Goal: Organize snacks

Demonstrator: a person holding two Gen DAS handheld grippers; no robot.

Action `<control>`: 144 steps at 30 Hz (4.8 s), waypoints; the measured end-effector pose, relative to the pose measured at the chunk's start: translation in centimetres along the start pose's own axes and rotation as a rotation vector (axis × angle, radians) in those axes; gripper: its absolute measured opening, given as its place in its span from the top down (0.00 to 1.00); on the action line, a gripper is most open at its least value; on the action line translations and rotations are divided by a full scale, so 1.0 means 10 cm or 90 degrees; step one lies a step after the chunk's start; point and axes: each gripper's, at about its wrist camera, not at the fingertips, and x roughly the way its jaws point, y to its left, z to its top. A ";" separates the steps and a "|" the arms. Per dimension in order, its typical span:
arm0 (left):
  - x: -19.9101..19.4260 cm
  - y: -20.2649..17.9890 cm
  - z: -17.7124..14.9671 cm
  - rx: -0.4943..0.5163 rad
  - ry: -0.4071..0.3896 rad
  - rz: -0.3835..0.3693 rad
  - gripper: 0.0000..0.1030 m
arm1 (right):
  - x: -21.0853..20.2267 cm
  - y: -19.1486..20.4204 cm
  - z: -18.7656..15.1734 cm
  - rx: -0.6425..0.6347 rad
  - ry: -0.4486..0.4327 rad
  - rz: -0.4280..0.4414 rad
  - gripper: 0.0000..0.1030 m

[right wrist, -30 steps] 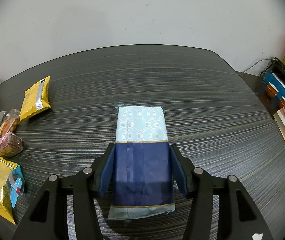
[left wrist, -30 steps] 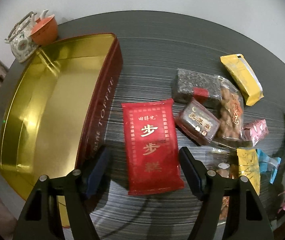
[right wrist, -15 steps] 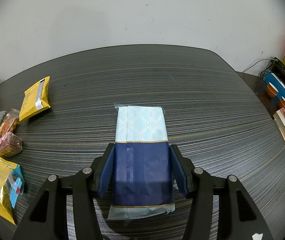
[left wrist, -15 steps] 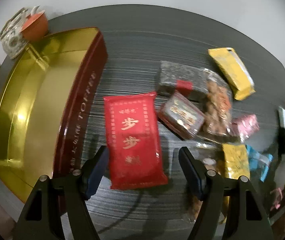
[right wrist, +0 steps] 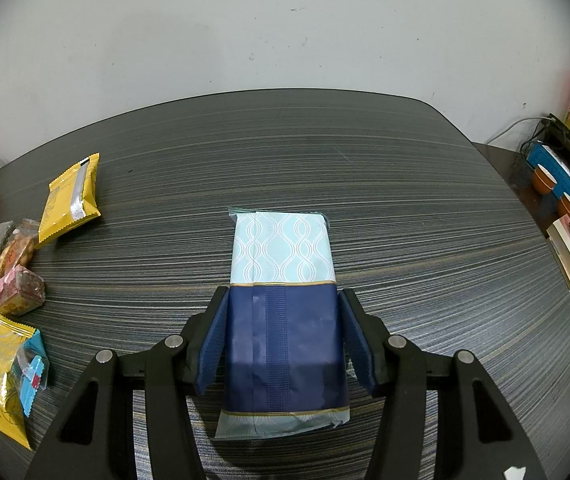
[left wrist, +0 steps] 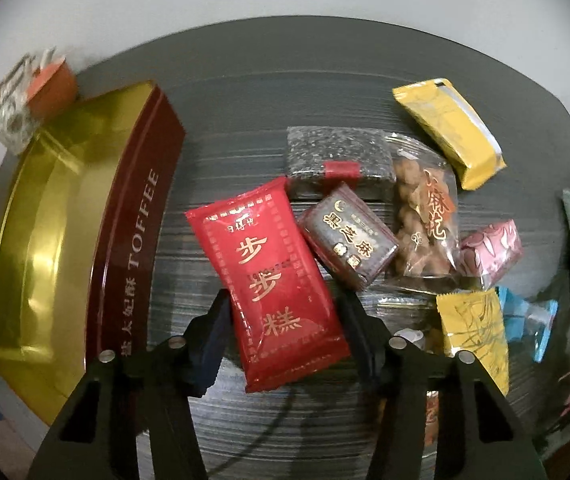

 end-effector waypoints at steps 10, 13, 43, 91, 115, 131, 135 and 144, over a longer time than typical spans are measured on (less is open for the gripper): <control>-0.08 -0.08 -0.24 0.049 -0.014 -0.026 0.48 | -0.01 0.01 0.00 -0.004 0.000 0.008 0.48; -0.12 0.00 -0.34 0.059 -0.015 -0.036 0.48 | -0.02 0.08 -0.01 -0.026 0.000 0.024 0.48; 0.13 0.49 -0.14 -0.121 0.046 -0.070 0.38 | -0.04 0.11 0.00 -0.063 0.000 0.054 0.48; -1.10 0.98 -0.30 0.017 -0.141 -0.001 0.56 | -0.16 0.26 -0.09 -0.123 -0.001 0.096 0.45; -0.04 2.12 -0.27 -0.061 -0.017 0.059 0.56 | -0.15 0.26 -0.10 -0.124 -0.001 0.096 0.45; -0.14 2.04 -0.33 -0.037 -0.060 0.075 0.44 | -0.15 0.27 -0.10 -0.124 -0.001 0.096 0.45; -0.38 1.99 -0.39 -0.036 -0.099 0.079 0.35 | -0.14 0.26 -0.10 -0.124 0.000 0.095 0.44; -0.90 1.99 -0.70 -0.048 -0.175 0.133 0.28 | -0.14 0.26 -0.10 -0.112 0.001 0.090 0.44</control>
